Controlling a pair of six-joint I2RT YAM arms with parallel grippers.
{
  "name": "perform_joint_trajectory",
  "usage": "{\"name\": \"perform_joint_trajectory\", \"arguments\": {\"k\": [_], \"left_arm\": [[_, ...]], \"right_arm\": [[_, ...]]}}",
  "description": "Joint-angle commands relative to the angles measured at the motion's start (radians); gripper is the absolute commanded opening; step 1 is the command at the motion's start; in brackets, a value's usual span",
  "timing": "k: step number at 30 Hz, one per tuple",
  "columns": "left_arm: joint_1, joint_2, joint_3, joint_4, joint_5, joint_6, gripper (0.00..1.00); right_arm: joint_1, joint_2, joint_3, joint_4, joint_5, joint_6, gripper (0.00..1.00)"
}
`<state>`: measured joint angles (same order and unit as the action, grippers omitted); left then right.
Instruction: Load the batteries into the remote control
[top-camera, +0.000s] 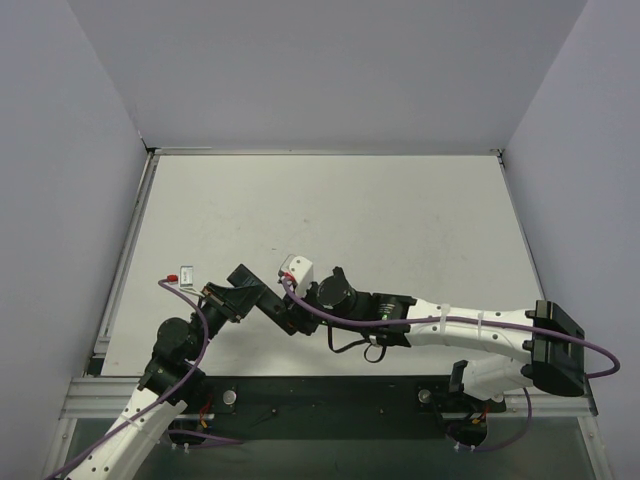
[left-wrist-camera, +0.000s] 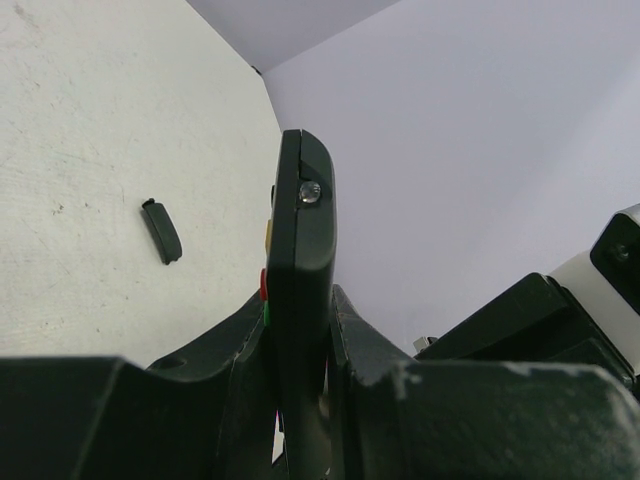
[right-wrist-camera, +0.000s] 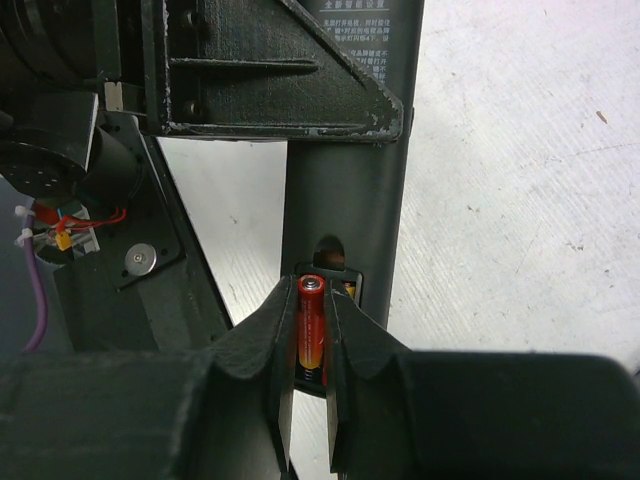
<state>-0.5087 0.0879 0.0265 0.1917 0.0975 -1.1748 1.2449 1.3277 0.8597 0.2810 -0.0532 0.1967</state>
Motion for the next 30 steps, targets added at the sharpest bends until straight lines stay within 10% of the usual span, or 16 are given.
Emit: {"name": "perform_joint_trajectory", "arguments": {"k": [1,24,26,30], "left_arm": [[0.002,-0.005,-0.048,0.129,-0.015,-0.048,0.0],[0.002,0.0,-0.068,0.132,-0.004,-0.083,0.0],[0.002,-0.002,-0.066,0.134,-0.002,-0.085,0.0],[0.002,0.007,-0.066,0.132,0.004,-0.088,0.0]], "right_arm": [[0.016,0.025,0.009,0.004,0.003,-0.003,0.11],[0.011,-0.09,0.122,-0.08,0.05,-0.088,0.76],[0.007,-0.114,0.145,-0.098,0.05,-0.097,0.98],[0.005,-0.154,0.174,-0.147,0.095,-0.103,1.0]]}}
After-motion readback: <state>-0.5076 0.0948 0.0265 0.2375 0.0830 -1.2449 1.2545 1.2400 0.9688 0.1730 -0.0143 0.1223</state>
